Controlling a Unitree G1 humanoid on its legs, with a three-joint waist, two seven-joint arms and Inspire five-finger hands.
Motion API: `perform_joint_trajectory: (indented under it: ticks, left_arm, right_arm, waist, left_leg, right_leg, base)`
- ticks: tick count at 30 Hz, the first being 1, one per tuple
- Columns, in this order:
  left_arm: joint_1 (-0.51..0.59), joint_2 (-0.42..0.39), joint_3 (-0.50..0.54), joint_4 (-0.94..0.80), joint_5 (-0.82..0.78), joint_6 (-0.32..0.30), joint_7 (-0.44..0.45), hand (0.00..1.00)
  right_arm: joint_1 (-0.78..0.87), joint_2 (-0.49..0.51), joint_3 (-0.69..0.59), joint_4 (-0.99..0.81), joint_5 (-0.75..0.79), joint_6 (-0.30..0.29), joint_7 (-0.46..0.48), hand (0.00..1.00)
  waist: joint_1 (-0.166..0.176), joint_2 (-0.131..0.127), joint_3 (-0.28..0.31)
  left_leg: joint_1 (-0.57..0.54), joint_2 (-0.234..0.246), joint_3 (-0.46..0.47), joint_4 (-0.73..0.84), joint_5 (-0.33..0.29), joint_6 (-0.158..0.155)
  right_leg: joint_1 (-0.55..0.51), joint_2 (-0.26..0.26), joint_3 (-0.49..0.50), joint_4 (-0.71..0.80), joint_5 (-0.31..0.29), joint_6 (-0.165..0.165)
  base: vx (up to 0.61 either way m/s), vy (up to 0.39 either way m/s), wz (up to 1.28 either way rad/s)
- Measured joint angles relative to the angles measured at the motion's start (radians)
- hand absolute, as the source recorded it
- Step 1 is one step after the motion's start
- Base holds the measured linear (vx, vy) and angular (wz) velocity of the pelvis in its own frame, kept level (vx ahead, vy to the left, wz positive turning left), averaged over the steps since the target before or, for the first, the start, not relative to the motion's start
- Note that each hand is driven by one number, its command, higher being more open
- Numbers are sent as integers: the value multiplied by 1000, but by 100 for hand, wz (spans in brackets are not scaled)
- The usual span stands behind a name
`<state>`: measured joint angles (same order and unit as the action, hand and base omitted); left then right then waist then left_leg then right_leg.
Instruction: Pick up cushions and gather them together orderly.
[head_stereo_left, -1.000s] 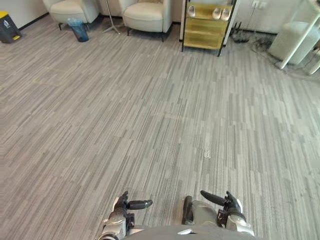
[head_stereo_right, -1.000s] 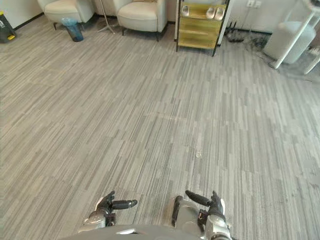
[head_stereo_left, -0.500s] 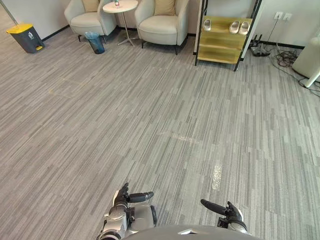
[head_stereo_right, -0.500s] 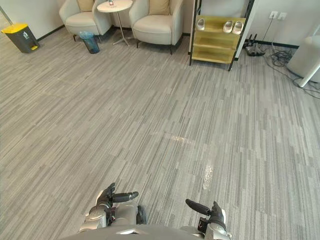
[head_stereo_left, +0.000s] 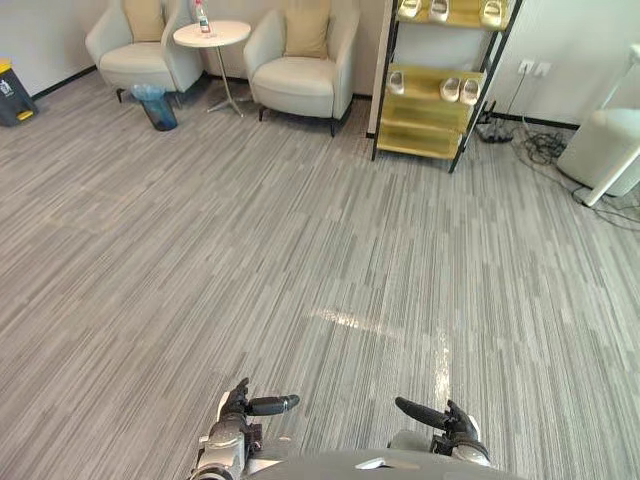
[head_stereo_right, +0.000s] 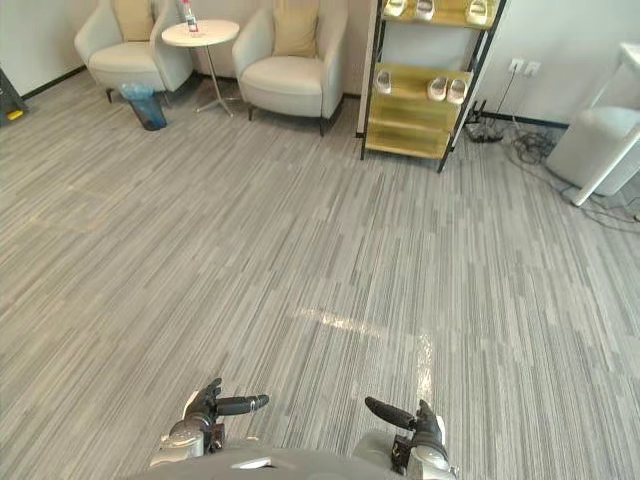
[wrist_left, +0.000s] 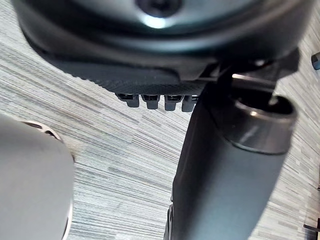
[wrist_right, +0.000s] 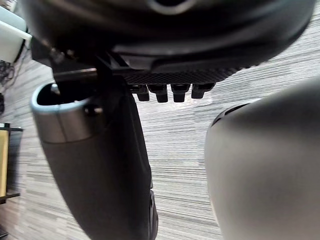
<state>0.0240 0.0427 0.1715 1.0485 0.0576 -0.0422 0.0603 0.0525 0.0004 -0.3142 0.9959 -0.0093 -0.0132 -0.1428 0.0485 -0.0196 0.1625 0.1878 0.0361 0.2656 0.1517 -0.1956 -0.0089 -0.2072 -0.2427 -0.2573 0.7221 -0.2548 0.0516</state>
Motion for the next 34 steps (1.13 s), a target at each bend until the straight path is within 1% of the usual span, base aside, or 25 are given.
perform_joint_trajectory:
  ticks: [1,2,3,5,6,7,8,9,10,11,12,13,14,15,16,18,19,20,22,23,24,25,28,31,34]
  left_arm:
    - [1,2,-3,9,-7,0,0,100]
    - [-5,9,-10,30,-9,0,1,100]
    - [-13,-5,-11,39,-10,0,2,100]
    - [-12,-25,-21,44,-5,-1,-4,100]
    - [-12,-30,-21,51,-4,-1,-4,100]
    - [-13,-31,-21,56,-4,0,-4,100]
    - [-12,-37,-19,56,-4,1,-5,100]
    - [-12,-33,-18,48,-3,0,-6,100]
    - [-9,-32,0,34,6,-1,-6,100]
    - [-8,-31,10,19,11,-1,-5,100]
    - [-8,-31,11,17,11,-1,-5,100]
    - [-2,-43,9,-13,17,-2,-6,100]
    - [-2,-42,7,-16,18,-3,-7,100]
    - [-3,-40,2,-19,19,-4,-7,100]
    - [-3,-39,2,-23,20,-6,-7,100]
    - [-4,-39,1,-22,22,-5,-6,100]
    - [-3,-43,0,-20,23,-4,-6,100]
    - [-2,-44,1,-14,22,-3,-5,100]
    - [-7,-25,-1,-6,23,-2,-4,100]
    - [-9,-11,-1,-8,22,-2,-2,100]
    - [-9,-7,-1,-8,23,-2,-2,100]
    - [-5,-6,-1,-4,24,-1,-1,100]
    - [0,-11,-2,-1,25,-1,-2,100]
    - [5,-15,-10,8,30,-1,-4,100]
    - [6,-14,-12,19,30,-1,-5,100]
  right_arm:
    - [-5,0,0,2,0,-1,2,100]
    - [-10,-9,-5,15,2,0,3,100]
    - [-23,-25,-19,45,-6,-1,2,100]
    - [-27,-49,-33,62,-8,-3,1,100]
    - [-30,-54,-56,70,-8,0,0,100]
    - [-30,-55,-71,73,-5,3,0,100]
    - [-24,-55,-89,79,-6,6,-1,100]
    - [-16,-54,-88,78,-6,7,-2,100]
    - [0,-55,-82,68,-5,7,-5,100]
    - [16,-61,-60,48,-5,7,-12,100]
    - [18,-62,-57,46,-5,7,-13,100]
    - [23,-59,-48,41,-5,7,-14,100]
    - [23,-54,-48,41,0,8,-14,100]
    - [22,-47,-48,40,12,8,-14,100]
    - [20,-41,-48,41,14,11,-15,100]
    - [19,-35,-48,38,15,12,-15,100]
    - [20,-34,-48,33,16,11,-15,100]
    - [22,-38,-51,32,15,13,-15,100]
    - [23,-15,-49,28,14,13,-17,100]
    - [24,10,-45,28,11,14,-15,100]
    - [25,13,-41,27,9,17,-12,100]
    - [26,15,-39,26,6,17,-12,100]
    - [34,14,-49,24,2,17,-13,100]
    - [36,14,-81,22,3,17,-14,100]
    - [40,9,-105,31,3,17,-15,100]
  waist:
    - [-1,2,0]
    - [-8,6,-4]
    - [-1,36,-7]
    - [-4,65,-13]
    - [-9,75,-19]
    - [-13,79,-17]
    - [-20,80,-13]
    - [-20,74,-8]
    - [-23,72,-7]
    - [-18,74,-5]
    - [-18,75,-5]
    - [-7,78,-4]
    - [-4,75,-5]
    - [-4,72,-4]
    - [-2,68,-5]
    - [-1,65,-3]
    - [-1,71,-7]
    - [0,79,-12]
    - [-2,49,-15]
    - [2,23,-17]
    - [3,16,-20]
    - [3,13,-24]
    - [3,18,-31]
    - [0,28,-37]
    - [1,30,-46]
  left_leg:
    - [16,20,-4,-9,-10,-22]
    - [32,33,-27,-8,-22,-45]
    - [27,61,-55,-8,-13,-38]
    - [27,78,-90,-9,3,-42]
    - [28,86,-99,-2,15,-52]
    - [28,93,-113,18,16,-54]
    - [5,113,-142,125,18,-59]
    - [-23,122,-152,224,24,-72]
    - [-91,145,-166,398,47,-108]
    - [-181,182,-168,589,66,-115]
    - [-189,186,-167,607,66,-115]
    - [-281,206,-144,733,15,-96]
    - [-298,203,-128,716,-1,-95]
    - [-316,194,-112,657,-18,-87]
    - [-319,172,-112,541,-24,-81]
    - [-308,136,-123,352,-7,-72]
    - [-293,101,-159,190,85,-67]
    - [-281,95,-182,143,136,-79]
    - [-264,70,-183,118,143,-70]
    - [-257,55,-173,111,141,-68]
    - [-249,47,-169,104,140,-66]
    - [-228,36,-160,77,141,-63]
    - [-186,27,-134,11,159,-50]
    - [-147,25,-118,-64,194,-56]
    - [-126,30,-118,-109,216,-62]
  right_leg:
    - [-19,43,10,-176,30,4]
    - [-1,87,19,-264,134,-32]
    - [16,123,17,-286,141,-49]
    - [17,146,16,-288,117,-67]
    - [25,155,14,-292,103,-70]
    - [44,161,8,-303,95,-72]
    - [111,174,-12,-347,84,-76]
    - [147,176,-22,-373,77,-78]
    - [197,184,-37,-405,71,-79]
    - [239,199,-47,-435,65,-86]
    - [243,201,-47,-437,65,-86]
    - [297,208,-46,-471,62,-88]
    - [311,205,-42,-483,63,-86]
    - [328,203,-35,-500,65,-81]
    - [337,195,-25,-508,66,-75]
    - [350,185,-6,-510,64,-61]
    - [351,183,6,-505,54,-41]
    - [351,192,17,-505,42,-22]
    - [358,170,26,-508,39,-15]
    - [361,153,42,-516,35,-10]
    - [365,146,50,-521,35,-9]
    - [371,137,65,-528,34,-8]
    - [371,130,97,-538,34,3]
    - [367,137,116,-543,38,8]
    - [364,149,123,-547,39,6]
  base:
    - [453,-276,11]
    - [472,-320,-5]
    - [393,-279,-11]
    - [320,-269,-23]
    - [355,-284,-8]
    - [401,-313,18]
    - [238,-187,33]
    - [251,-221,46]
    - [207,-193,39]
    - [227,-181,28]
    - [174,-102,3]
    - [165,-42,-15]
    - [174,1,-24]
    - [185,21,-27]
    - [210,69,-30]
    - [213,111,-28]
    - [286,213,-23]
    - [270,205,-10]
    - [175,119,3]
    - [137,98,-2]
    - [129,109,-12]
    - [88,90,-19]
    - [30,38,-25]
    - [-20,-17,-20]
    - [-7,-36,-6]
